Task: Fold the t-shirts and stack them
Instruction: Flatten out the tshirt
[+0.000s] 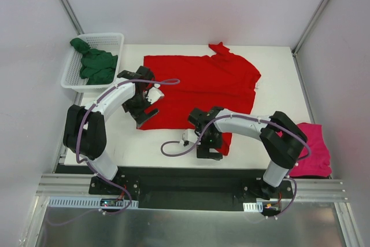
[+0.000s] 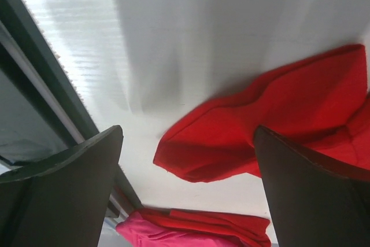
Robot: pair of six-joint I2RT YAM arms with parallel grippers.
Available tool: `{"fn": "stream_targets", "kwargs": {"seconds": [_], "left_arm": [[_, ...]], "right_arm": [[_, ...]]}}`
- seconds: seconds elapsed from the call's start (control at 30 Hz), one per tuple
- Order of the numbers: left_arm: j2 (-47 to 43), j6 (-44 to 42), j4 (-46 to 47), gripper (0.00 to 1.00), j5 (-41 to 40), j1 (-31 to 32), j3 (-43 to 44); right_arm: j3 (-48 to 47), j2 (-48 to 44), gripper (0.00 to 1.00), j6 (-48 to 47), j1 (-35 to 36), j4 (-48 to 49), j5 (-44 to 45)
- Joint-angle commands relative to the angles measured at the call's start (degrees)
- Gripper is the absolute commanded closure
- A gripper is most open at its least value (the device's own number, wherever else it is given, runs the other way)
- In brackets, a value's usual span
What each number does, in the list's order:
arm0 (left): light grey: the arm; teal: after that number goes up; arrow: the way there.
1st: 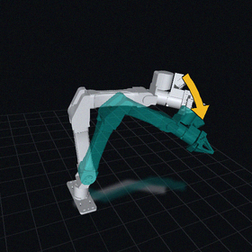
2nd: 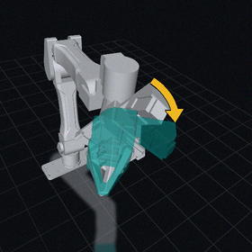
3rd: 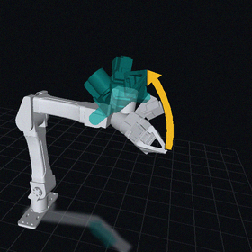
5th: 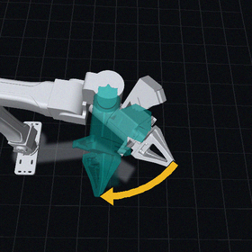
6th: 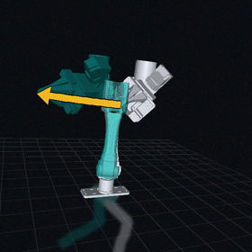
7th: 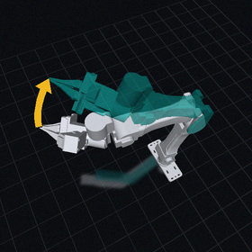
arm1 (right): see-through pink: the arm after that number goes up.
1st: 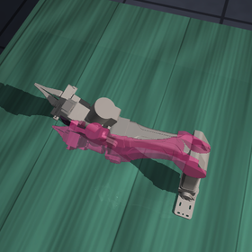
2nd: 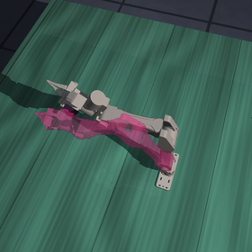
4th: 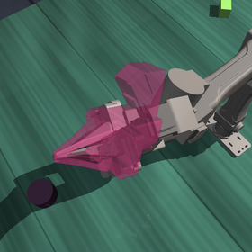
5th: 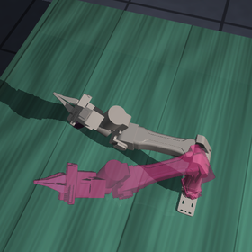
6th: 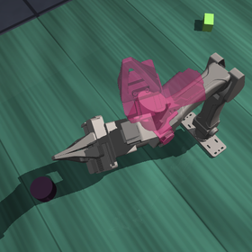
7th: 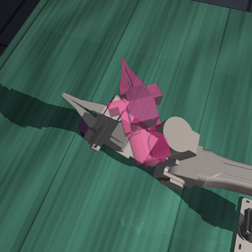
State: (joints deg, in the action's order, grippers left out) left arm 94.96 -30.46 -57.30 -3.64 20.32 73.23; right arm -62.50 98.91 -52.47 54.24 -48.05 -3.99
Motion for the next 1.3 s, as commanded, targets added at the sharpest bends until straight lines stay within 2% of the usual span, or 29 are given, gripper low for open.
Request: {"fn": "stream_targets", "kwargs": {"seconds": [0.0,0.2,0.4,0.53,0.8,0.9,1.07,1.2,1.27], "left_arm": [[-0.6,0.0,-1.2,0.01,-0.1,0.5,1.6],[-0.5,-0.1,-1.2,0.01,0.5,0.4,1.8],[-0.2,0.1,-1.0,0.01,1.0,0.5,1.8],[0.0,0.0,-1.0,0.01,1.0,0.5,1.9],[0.6,-0.2,-0.9,0.01,1.1,0.5,3.1],[0.6,-0.4,-0.8,0.01,1.0,0.5,3.4],[0.4,-0.6,-1.0,0.01,1.3,0.5,3.5],[0.4,-0.5,-1.0,0.02,1.3,0.5,3.4],[0.4,-0.5,-1.1,0.02,1.2,0.5,3.5]], "right_arm": [[2.1,-0.5,0.01,1.0,0.8,-4.7,-1.9],[4.9,0.1,0.04,0.4,0.9,-5.6,0.5],[7.4,0.1,0.16,-0.2,0.9,-4.9,2.8],[8.0,0.5,0.18,-1.0,0.9,-5.5,3.6],[9.3,0.4,0.14,-1.9,0.9,-11.1,11.6],[9.6,-3.5,0.13,-1.7,0.7,-13.1,14.5],[3.2,-13.3,0.1,2.0,-1.0,-17.2,13.5],[7.1,-14.1,0.09,0.2,-1.5,-15.8,22.2],[8.2,-16.3,0.09,-1.1,-2.3,-14.3,23.4]]}}
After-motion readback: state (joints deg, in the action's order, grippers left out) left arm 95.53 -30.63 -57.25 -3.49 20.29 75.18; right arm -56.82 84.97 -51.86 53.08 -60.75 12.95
